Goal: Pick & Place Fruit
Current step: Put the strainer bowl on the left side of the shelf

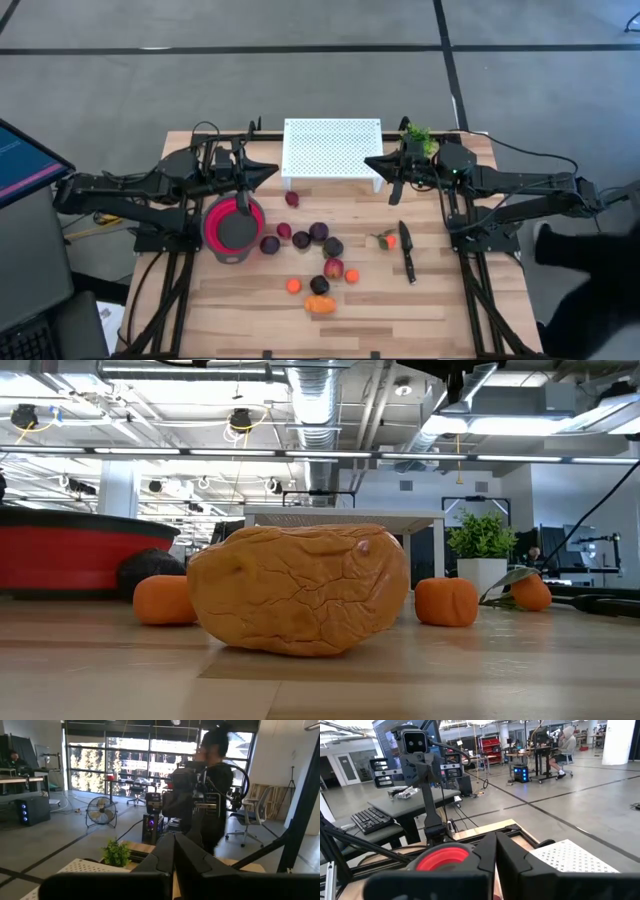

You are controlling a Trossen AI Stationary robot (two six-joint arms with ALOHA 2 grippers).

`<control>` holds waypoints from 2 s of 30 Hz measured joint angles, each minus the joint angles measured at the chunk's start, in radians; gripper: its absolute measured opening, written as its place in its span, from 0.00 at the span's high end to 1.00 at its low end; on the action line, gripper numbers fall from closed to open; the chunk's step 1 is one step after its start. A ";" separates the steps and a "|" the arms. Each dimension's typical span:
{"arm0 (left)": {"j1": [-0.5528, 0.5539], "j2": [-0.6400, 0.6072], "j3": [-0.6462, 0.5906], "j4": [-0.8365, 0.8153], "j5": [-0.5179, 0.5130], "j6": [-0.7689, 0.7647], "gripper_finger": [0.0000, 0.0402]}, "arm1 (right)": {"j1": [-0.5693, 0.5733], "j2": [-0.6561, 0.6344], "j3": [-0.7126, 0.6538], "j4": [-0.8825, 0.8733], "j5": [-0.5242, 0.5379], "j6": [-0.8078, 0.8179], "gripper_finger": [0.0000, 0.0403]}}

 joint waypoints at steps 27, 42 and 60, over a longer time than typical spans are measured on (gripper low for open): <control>0.000 0.000 0.000 0.000 -0.002 0.000 0.93 | 0.000 0.000 0.000 -0.004 0.000 -0.029 0.94; 0.000 0.000 0.000 -0.017 -0.001 -0.008 0.59 | 0.003 0.000 0.000 -0.032 0.000 -0.029 0.54; 0.047 0.068 0.001 -0.059 -0.002 -0.052 0.62 | 0.000 0.000 0.000 -0.076 0.000 -0.028 0.35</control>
